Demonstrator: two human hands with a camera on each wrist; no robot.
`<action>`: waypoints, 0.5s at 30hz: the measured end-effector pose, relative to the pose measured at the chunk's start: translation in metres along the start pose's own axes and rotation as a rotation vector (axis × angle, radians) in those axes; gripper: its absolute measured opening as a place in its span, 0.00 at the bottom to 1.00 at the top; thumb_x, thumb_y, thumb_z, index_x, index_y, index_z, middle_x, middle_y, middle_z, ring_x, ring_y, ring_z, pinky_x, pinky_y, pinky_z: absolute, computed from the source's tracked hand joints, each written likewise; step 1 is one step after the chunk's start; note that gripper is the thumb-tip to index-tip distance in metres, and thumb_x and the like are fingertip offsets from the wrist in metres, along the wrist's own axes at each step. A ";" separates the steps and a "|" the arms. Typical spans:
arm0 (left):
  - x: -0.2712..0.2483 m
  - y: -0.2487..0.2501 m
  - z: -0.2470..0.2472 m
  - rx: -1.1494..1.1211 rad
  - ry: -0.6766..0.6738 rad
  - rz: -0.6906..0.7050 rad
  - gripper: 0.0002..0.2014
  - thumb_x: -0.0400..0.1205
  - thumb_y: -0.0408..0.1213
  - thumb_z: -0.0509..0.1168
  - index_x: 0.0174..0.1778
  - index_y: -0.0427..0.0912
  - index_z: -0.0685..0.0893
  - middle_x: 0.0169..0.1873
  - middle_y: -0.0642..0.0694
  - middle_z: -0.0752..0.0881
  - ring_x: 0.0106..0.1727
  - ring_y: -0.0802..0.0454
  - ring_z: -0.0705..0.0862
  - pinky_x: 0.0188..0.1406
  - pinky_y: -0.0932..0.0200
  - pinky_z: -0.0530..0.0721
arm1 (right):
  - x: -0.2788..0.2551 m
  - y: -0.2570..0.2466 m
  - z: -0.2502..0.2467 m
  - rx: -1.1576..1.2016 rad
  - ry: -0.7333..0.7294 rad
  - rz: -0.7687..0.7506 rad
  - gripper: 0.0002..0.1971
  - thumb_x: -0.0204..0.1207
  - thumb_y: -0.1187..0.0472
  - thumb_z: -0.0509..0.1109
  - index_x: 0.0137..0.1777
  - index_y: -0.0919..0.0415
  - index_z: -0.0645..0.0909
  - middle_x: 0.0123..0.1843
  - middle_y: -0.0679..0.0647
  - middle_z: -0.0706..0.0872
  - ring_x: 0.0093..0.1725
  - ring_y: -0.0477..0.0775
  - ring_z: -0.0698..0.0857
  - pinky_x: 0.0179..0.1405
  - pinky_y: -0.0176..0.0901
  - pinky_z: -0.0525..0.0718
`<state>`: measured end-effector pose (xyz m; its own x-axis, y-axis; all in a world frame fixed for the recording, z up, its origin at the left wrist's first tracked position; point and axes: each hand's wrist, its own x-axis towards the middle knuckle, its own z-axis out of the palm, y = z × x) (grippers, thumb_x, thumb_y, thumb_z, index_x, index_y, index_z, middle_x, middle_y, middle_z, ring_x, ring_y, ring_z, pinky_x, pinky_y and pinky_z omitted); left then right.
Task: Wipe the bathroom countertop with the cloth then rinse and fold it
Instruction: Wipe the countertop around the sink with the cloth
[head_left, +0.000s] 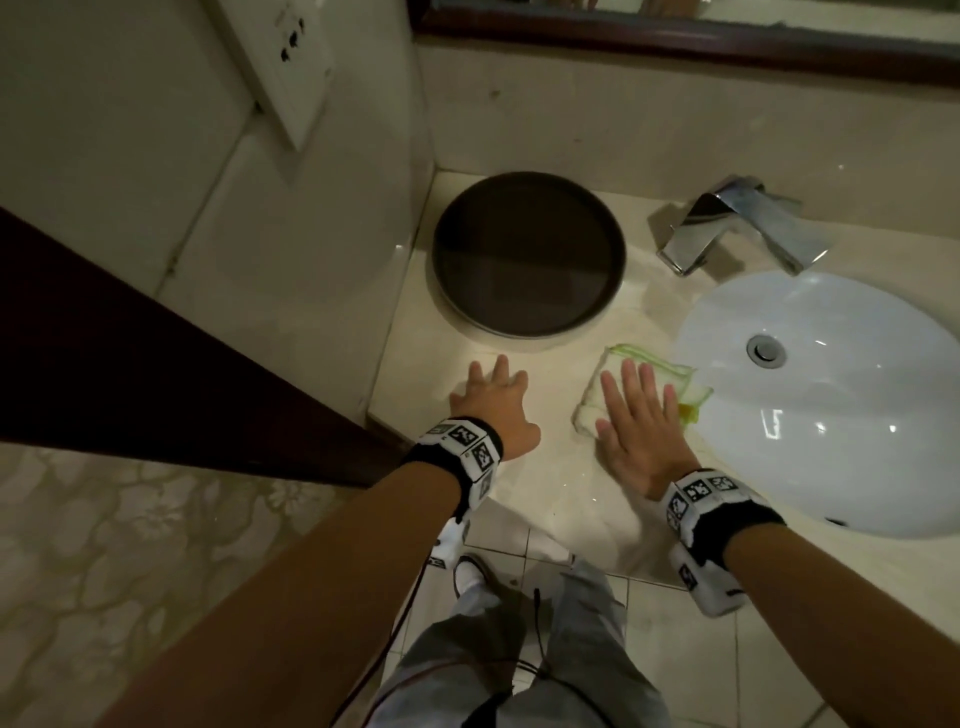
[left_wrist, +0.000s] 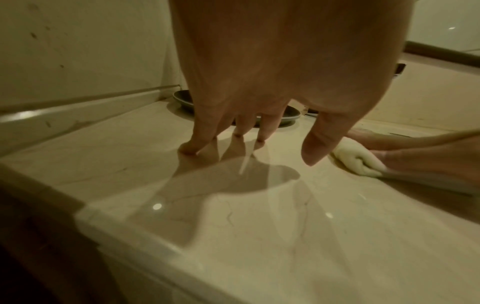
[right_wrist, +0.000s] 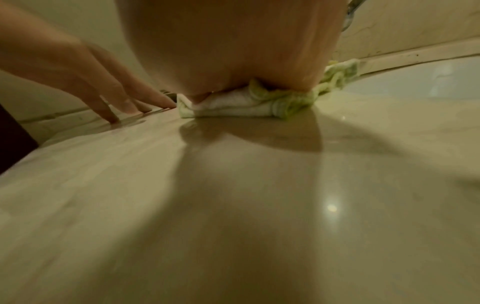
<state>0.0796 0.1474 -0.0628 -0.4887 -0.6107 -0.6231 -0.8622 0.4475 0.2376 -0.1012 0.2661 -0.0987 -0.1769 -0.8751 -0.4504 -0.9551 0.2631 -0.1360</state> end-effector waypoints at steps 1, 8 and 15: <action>-0.002 -0.002 0.002 0.004 0.016 0.016 0.38 0.77 0.47 0.60 0.84 0.50 0.53 0.85 0.48 0.43 0.84 0.36 0.42 0.79 0.32 0.57 | 0.006 0.002 -0.003 0.004 0.004 0.003 0.38 0.76 0.40 0.28 0.85 0.53 0.35 0.85 0.56 0.29 0.81 0.56 0.26 0.78 0.59 0.28; -0.031 -0.034 0.020 -0.099 0.155 0.103 0.29 0.82 0.35 0.57 0.82 0.44 0.63 0.85 0.45 0.51 0.85 0.43 0.48 0.82 0.47 0.58 | 0.038 -0.007 -0.016 0.040 0.072 0.098 0.31 0.86 0.46 0.41 0.86 0.53 0.36 0.86 0.57 0.33 0.84 0.59 0.33 0.82 0.63 0.36; -0.061 -0.056 0.026 -0.070 0.249 0.045 0.23 0.81 0.32 0.57 0.74 0.38 0.71 0.80 0.40 0.61 0.79 0.41 0.59 0.76 0.49 0.65 | 0.008 -0.042 0.002 -0.004 0.031 0.031 0.32 0.83 0.43 0.32 0.85 0.54 0.33 0.85 0.57 0.28 0.83 0.59 0.28 0.82 0.62 0.32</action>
<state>0.1610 0.1762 -0.0576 -0.5374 -0.7367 -0.4105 -0.8416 0.4371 0.3174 -0.0616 0.2488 -0.0985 -0.2135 -0.8788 -0.4267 -0.9501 0.2884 -0.1185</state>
